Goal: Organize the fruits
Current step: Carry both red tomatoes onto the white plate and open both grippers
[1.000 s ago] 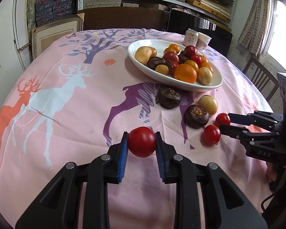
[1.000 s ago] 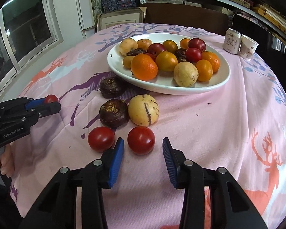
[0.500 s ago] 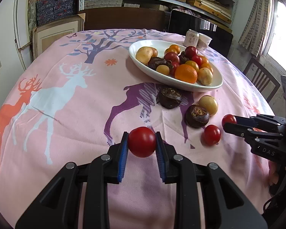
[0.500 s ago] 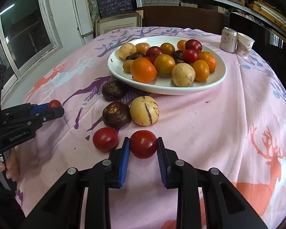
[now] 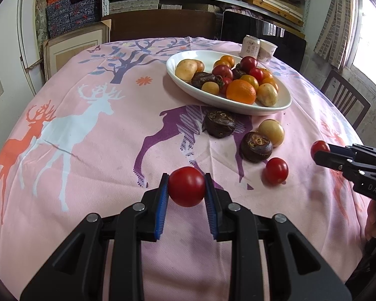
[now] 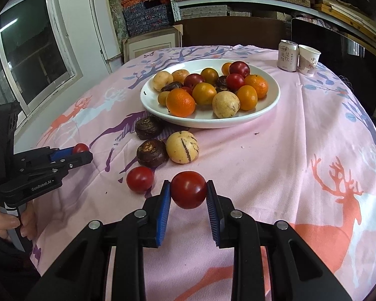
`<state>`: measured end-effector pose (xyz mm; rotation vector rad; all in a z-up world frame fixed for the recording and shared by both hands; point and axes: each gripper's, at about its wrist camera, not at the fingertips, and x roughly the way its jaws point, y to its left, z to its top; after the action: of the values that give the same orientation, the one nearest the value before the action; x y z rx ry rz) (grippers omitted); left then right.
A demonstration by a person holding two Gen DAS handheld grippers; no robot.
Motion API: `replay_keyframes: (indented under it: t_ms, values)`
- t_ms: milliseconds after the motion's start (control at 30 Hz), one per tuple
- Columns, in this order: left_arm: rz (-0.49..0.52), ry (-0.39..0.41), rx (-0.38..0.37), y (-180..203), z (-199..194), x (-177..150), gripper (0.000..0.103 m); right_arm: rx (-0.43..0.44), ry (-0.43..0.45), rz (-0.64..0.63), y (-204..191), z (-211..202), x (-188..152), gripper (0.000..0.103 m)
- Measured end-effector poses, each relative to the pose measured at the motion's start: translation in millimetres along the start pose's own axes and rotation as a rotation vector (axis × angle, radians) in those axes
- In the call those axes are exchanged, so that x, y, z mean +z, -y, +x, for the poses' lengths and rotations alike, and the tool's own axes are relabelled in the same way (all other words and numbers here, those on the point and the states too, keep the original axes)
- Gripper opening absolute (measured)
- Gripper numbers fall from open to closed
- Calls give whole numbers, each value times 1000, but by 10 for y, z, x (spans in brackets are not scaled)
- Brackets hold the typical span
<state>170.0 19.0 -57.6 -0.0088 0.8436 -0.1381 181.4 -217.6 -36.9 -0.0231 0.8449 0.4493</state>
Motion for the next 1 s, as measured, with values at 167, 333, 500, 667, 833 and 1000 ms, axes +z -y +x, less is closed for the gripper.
replay_keyframes:
  t_ms: [167,333,500,667,833,1000]
  values:
    - [8,5,-1,50,-46,-10,26,1,20,24,77,-99,-21,28]
    - [16,5,1,103,-74,-17,26,5,39,42,139,-194,-60,28]
    - [26,11,4,156,-109,-5,26,5,62,56,206,-298,-74,28]
    - [38,24,-1,208,-181,35,26,5,95,72,286,-424,-55,28]
    - [55,78,-13,260,-340,231,26,-6,159,85,412,-612,78,28]
    - [85,125,-36,352,-389,575,26,-9,202,101,528,-683,363,28]
